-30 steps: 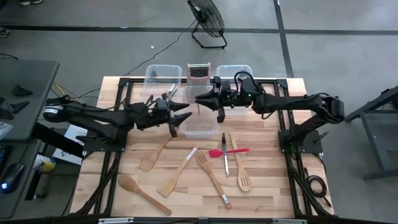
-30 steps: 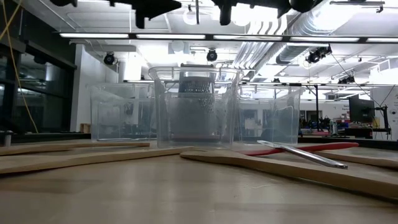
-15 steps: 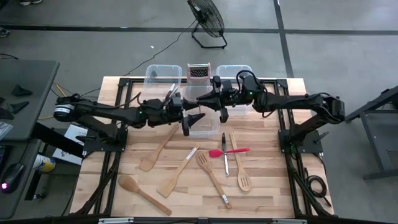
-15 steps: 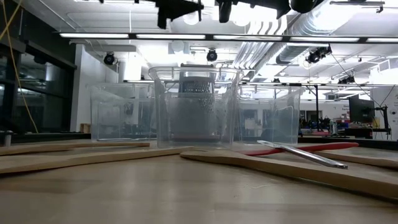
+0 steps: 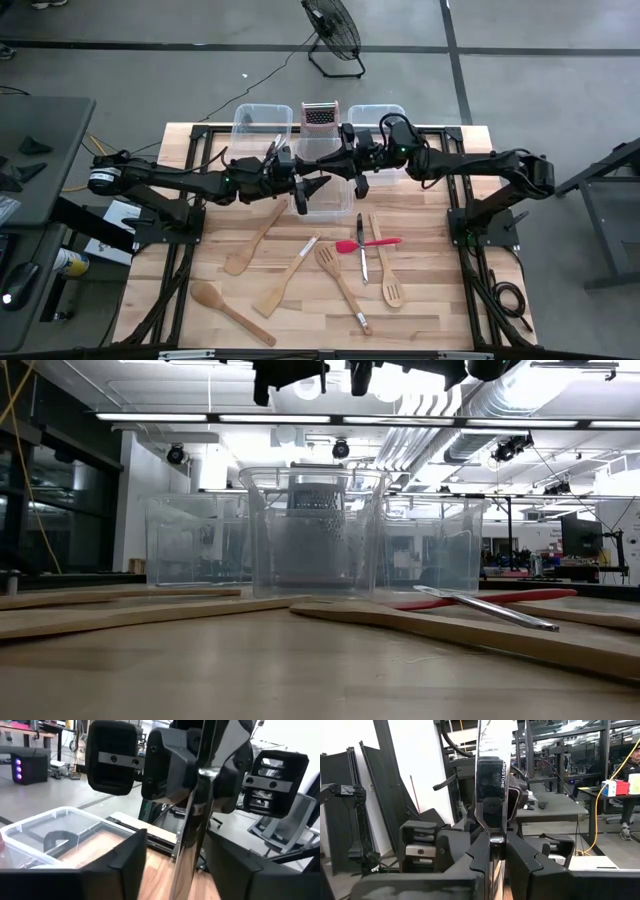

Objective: Pick & Place Kitchen Items
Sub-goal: Put the silver knife into the left transparent bin

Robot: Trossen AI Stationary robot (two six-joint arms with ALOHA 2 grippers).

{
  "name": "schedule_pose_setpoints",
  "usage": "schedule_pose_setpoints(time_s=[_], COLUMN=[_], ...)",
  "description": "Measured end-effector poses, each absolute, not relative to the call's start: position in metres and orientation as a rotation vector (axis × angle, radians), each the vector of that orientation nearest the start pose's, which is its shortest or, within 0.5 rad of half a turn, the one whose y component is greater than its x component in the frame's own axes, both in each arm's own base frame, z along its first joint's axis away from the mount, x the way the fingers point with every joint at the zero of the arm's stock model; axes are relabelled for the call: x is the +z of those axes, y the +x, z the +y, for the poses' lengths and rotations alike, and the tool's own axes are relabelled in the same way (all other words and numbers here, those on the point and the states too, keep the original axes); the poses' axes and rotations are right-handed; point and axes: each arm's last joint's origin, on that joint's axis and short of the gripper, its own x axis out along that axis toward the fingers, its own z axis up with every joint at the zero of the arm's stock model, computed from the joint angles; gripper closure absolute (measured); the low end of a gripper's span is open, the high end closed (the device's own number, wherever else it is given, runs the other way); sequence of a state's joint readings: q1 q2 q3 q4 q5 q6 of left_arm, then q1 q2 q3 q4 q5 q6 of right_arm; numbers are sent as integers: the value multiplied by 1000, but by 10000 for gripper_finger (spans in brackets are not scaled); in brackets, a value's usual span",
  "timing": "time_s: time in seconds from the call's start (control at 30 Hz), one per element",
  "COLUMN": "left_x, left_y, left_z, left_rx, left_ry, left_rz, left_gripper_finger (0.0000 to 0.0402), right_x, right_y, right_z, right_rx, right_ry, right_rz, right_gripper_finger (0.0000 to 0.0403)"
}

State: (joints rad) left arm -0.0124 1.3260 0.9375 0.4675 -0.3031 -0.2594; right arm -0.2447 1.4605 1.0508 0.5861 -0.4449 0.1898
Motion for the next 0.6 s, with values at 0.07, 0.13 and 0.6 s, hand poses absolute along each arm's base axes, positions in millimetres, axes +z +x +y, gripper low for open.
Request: schedule_pose_setpoints(time_s=[0.07, 0.13, 0.6], left_x=[330, 330, 327], left_y=[301, 301, 301], left_z=[5, 5, 5], left_rx=[279, 279, 282], left_ry=[-270, -270, -247], left_rz=[-117, -116, -85], left_gripper_finger=[248, 279, 362], right_x=[340, 340, 337], right_y=[325, 325, 325], right_z=[-68, -68, -69], right_rx=[215, 217, 215], right_ry=[129, 129, 140], right_rz=[-147, -146, -126], right_gripper_finger=[371, 371, 372])
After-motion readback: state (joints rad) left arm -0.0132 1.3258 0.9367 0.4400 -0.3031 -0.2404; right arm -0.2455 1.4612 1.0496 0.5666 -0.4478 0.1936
